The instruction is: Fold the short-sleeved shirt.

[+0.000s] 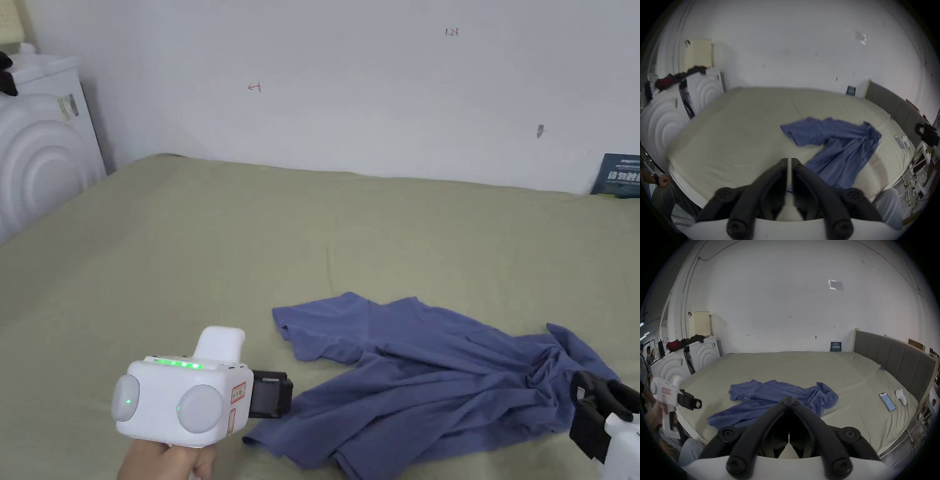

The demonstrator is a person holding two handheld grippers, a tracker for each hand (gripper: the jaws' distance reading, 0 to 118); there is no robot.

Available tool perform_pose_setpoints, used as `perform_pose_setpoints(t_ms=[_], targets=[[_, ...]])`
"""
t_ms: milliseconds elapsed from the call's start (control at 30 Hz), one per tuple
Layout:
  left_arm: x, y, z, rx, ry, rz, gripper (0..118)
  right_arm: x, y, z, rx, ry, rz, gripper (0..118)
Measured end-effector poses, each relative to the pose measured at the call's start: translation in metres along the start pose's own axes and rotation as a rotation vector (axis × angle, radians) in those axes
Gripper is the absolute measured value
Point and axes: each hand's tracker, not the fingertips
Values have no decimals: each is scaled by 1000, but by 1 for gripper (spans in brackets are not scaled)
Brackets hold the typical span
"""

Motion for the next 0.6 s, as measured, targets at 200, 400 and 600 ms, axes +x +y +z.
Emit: perform_pose_setpoints(t_ms=[200,400,600], targets=[[24,-18,-65,-146,73,-65,114,15,-8,-24,-66,-13,2,1],[33,-25,-72,-171,50,-71,53,34,-10,-47,-121,-31,11,1],[33,-20,-64,-123,-9,-86,0,69,-6,-70,-149,-92,48,1]])
